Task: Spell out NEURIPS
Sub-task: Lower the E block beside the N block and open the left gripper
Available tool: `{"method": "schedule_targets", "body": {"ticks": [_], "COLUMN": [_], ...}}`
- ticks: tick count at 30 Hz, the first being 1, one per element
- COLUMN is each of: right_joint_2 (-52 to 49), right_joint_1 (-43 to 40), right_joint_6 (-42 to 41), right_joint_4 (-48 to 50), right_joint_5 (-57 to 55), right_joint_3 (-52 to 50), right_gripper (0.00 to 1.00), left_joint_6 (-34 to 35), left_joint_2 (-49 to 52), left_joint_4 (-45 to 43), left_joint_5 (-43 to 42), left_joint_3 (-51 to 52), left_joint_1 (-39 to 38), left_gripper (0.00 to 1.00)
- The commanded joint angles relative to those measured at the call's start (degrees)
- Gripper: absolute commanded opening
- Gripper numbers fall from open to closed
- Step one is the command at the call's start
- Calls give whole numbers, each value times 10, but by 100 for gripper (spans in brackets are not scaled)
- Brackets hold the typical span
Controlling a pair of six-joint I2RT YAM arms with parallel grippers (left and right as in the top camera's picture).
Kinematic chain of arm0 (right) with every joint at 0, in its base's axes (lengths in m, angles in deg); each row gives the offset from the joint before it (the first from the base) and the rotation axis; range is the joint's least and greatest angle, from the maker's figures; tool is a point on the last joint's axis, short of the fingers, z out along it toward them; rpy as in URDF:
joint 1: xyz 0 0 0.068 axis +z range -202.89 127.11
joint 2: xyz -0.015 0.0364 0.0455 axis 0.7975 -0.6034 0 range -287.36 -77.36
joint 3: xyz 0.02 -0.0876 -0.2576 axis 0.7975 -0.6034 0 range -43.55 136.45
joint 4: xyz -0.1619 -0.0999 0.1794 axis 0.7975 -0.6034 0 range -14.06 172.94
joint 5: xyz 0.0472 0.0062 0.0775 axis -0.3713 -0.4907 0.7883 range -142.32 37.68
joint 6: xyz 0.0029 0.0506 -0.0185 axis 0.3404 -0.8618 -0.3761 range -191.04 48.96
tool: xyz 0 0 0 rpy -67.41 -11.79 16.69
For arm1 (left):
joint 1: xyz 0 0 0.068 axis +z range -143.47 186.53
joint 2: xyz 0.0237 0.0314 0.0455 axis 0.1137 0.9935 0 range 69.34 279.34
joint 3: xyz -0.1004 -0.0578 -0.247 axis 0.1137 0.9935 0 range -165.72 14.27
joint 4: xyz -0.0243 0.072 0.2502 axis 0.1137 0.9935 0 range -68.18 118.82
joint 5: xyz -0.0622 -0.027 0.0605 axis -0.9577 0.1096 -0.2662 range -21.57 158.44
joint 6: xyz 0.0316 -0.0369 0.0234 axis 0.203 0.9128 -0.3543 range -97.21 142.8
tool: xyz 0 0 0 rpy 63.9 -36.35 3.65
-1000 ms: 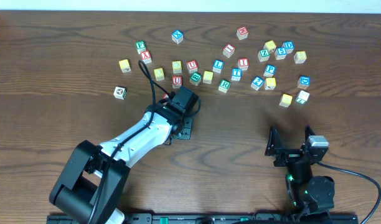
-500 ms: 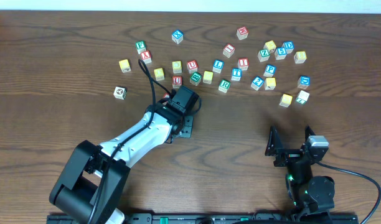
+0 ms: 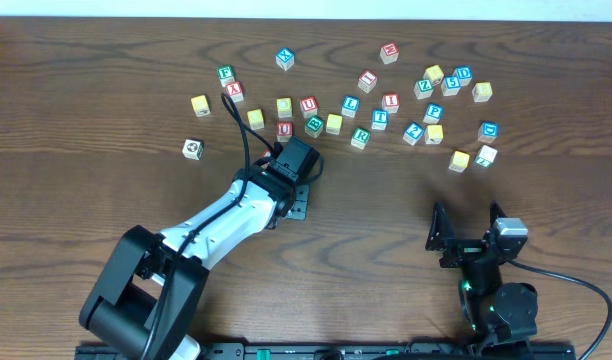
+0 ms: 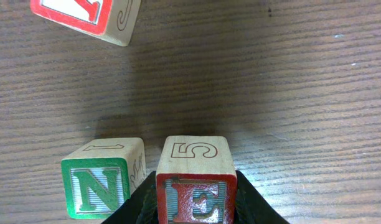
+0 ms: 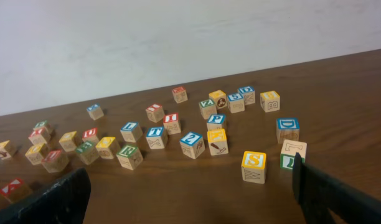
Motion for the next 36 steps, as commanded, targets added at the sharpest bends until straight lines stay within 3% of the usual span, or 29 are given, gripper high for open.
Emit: {"method": "schedule_targets", "body": {"ticks": [1,36], "right_joint_2": [3,3], "right_joint_1": [-2,-2], "right_joint_6": [-6,-6], "right_joint_4": [-2,-2], "right_joint_5": [1,1], "right_joint_3": [0,0], "right_gripper": [99,99], "left_joint_6": [3,21], "left_joint_2": [7,7], "left_joint_4": [-2,-4], "left_joint_5": [20,39], "left_joint_3": [4,4], "left_joint_1": [0,0], "left_gripper": [8,7]}}
